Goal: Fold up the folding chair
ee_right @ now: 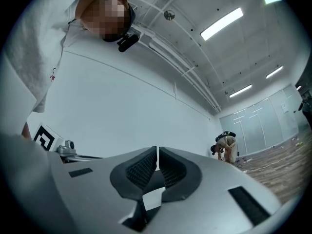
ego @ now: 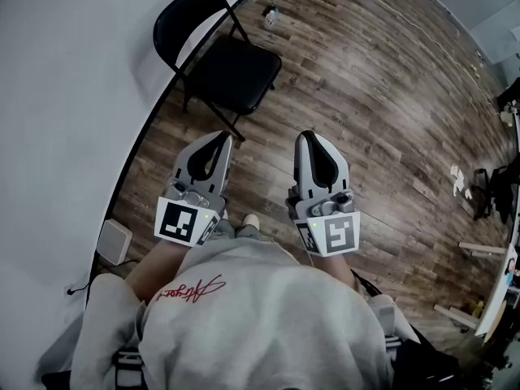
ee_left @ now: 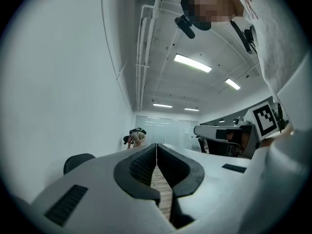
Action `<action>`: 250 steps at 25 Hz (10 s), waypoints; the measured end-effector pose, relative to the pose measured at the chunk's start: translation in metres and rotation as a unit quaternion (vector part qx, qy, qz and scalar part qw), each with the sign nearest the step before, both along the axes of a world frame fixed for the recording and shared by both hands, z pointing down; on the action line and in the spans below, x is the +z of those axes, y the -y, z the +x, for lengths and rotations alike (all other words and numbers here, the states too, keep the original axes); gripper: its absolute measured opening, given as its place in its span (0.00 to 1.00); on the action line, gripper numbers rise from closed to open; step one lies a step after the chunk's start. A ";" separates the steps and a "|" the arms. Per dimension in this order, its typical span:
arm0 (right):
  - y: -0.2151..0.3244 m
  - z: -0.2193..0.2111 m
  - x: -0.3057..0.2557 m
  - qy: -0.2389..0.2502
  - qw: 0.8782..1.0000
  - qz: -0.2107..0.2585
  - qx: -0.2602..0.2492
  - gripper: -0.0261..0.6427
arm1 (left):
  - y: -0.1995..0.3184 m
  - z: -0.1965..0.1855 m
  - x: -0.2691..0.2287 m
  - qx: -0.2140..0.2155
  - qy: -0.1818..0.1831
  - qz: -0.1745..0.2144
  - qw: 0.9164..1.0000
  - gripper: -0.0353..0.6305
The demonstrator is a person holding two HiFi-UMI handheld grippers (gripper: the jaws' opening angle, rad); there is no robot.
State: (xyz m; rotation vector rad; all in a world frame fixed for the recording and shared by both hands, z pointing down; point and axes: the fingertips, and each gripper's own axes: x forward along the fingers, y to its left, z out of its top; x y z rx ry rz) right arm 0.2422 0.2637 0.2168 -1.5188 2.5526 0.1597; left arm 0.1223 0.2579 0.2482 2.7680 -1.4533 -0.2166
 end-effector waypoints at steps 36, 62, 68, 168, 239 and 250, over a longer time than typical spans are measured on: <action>0.192 -0.052 -0.001 -0.020 0.999 0.026 -0.002 0.08 | 0.210 -0.056 0.012 -0.030 -0.017 -0.024 0.999 0.08; 0.324 -0.030 0.299 0.104 0.921 -0.376 -0.018 0.37 | 0.323 -0.202 0.232 -0.299 -0.007 -0.211 0.930 0.42; 0.328 -0.002 0.409 0.121 0.881 -0.456 0.033 0.37 | 0.327 -0.236 0.322 -0.365 -0.012 -0.259 0.894 0.43; 0.516 -0.364 0.347 0.241 0.689 -0.681 0.061 0.23 | 0.479 -0.413 0.250 -0.312 -0.050 -0.192 0.929 0.08; 0.443 -0.335 0.161 0.060 0.939 -0.311 -0.136 0.07 | 0.359 -0.303 0.144 -0.303 -0.061 -0.126 0.943 0.09; 0.309 -0.181 0.096 0.055 0.963 -0.179 -0.194 0.06 | 0.255 -0.110 0.082 -0.255 -0.062 -0.072 0.962 0.09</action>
